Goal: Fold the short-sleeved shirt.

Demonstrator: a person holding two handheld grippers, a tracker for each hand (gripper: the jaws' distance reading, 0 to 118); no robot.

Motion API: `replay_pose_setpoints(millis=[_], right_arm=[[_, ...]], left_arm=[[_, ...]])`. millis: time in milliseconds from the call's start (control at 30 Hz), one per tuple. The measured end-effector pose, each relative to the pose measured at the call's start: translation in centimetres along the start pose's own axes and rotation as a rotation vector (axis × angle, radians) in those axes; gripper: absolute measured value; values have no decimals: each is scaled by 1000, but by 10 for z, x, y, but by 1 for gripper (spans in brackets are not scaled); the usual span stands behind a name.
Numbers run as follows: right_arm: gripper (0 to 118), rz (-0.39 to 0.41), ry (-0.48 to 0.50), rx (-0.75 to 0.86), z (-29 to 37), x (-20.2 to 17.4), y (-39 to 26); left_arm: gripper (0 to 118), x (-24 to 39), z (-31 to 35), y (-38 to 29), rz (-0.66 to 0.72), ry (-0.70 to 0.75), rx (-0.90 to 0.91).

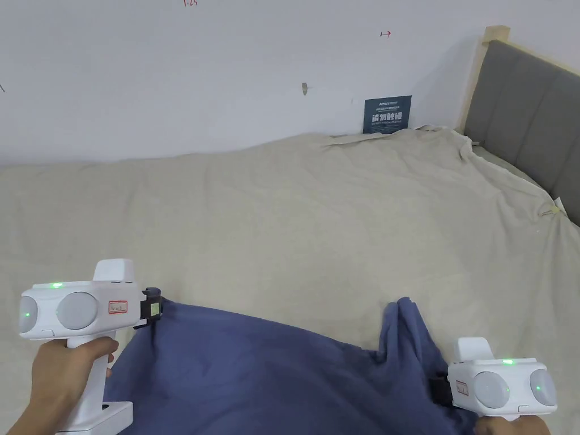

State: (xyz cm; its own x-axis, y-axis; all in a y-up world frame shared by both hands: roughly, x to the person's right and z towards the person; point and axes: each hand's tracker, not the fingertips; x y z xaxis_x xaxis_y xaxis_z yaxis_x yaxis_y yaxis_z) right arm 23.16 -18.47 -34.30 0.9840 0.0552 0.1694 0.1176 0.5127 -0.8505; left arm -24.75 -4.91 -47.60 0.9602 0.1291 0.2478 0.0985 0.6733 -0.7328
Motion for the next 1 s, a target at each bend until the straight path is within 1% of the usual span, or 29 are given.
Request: replay_pose_setpoints(millis=[33,67,100,133,167,233,300,400,467,600,767,833,1000], right_arm=[[1,9,8,3,2,-2,0],[1,30,-11,7,4,-4,1],[1,70,-54,16,6,-5,1],[1,63,-12,27,10,-2,0],[1,56,-12,39,15,0,0],[1,16,13,104,33,7,4],[1,3,53,140,66,3,6],[1,24,36,192,95,6,16],[1,11,48,231,114,9,20],[1,-30,102,335,154,21,39],[1,-31,167,473,204,20,74],[1,-24,199,519,209,29,99],[1,10,234,644,247,13,150]], left_arm=[[0,0,1,-1,0,1,-1],[0,-1,0,-2,1,3,-2],[0,-2,1,-3,3,3,0],[0,-2,3,-4,7,3,1],[0,-3,4,-4,11,3,4],[0,-6,8,-5,19,7,16],[0,-9,13,-4,26,13,23],[0,-13,23,-4,39,19,38],[0,-16,31,-4,51,12,53],[0,-20,52,-2,57,30,102],[0,-34,87,15,86,52,178],[0,-40,104,28,83,83,217],[0,-56,149,67,83,133,321]])
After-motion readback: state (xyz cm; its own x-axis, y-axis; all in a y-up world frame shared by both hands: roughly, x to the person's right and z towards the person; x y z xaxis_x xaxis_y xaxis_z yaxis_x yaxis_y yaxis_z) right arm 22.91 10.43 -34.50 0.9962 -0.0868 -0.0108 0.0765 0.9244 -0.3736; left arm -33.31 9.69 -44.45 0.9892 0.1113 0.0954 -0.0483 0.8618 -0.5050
